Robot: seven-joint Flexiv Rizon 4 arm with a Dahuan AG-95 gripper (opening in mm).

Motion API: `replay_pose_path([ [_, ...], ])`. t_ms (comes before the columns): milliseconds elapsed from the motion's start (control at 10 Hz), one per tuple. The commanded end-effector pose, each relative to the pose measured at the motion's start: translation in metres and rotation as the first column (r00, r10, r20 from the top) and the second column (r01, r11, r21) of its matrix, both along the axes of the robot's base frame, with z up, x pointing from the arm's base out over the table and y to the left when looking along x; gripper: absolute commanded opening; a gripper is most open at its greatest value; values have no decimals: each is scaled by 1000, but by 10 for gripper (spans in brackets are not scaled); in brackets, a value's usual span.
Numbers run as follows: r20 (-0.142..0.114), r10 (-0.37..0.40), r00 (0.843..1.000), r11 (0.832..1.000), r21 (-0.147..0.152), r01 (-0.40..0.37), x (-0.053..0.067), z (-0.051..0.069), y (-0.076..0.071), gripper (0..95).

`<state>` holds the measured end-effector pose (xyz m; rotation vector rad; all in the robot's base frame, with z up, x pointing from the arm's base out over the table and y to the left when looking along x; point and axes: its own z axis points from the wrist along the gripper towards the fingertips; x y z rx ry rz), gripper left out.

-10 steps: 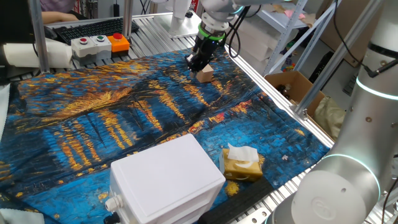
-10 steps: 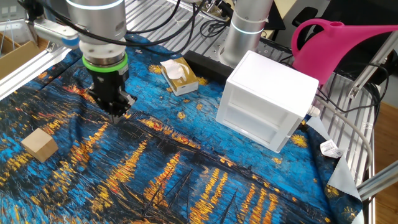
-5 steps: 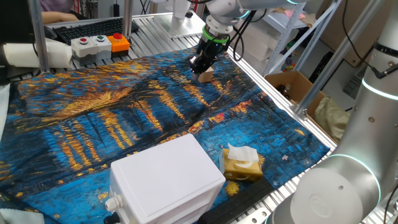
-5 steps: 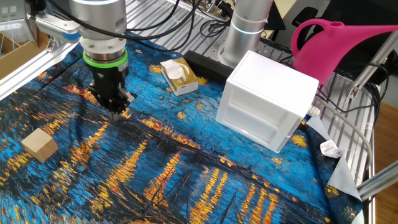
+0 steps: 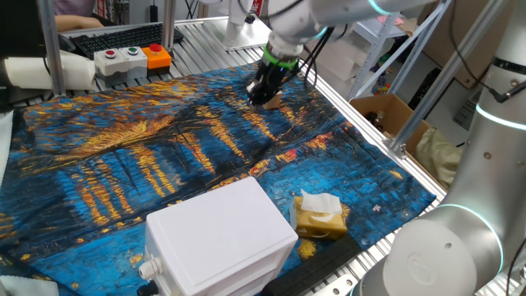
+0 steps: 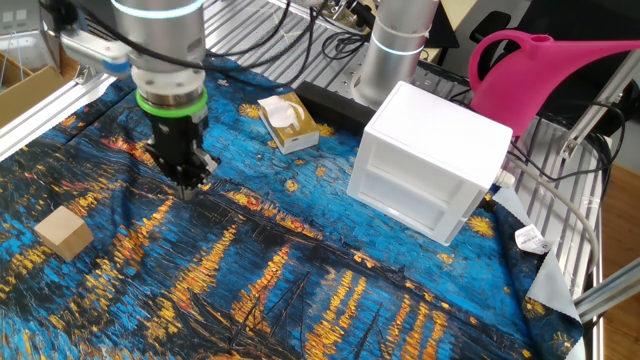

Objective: Pick up the small block on the left and move it to the right

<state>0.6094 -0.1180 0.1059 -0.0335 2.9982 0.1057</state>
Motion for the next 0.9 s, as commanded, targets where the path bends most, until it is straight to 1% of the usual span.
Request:
replay_pose_path([
  [100, 36, -9, 999, 1000, 6, 9, -6, -8, -4, 0],
  [200, 34, -14, 999, 1000, 5, 14, -6, -8, -4, 0],
  [300, 31, -24, 999, 1000, 6, 24, -6, -12, -3, 0],
  [500, 9, -22, 1000, 1000, 6, 22, -6, -12, -3, 0],
  [600, 5, -21, 1000, 1000, 6, 21, -6, -12, -3, 0],
  [700, -22, -18, 1000, 1000, 5, 19, -6, -12, -3, 0],
  [800, -68, -15, 998, 1000, 6, 15, -6, -12, -3, 0],
  [900, -96, -19, 995, 1000, 13, 20, -6, -12, -3, 0],
])
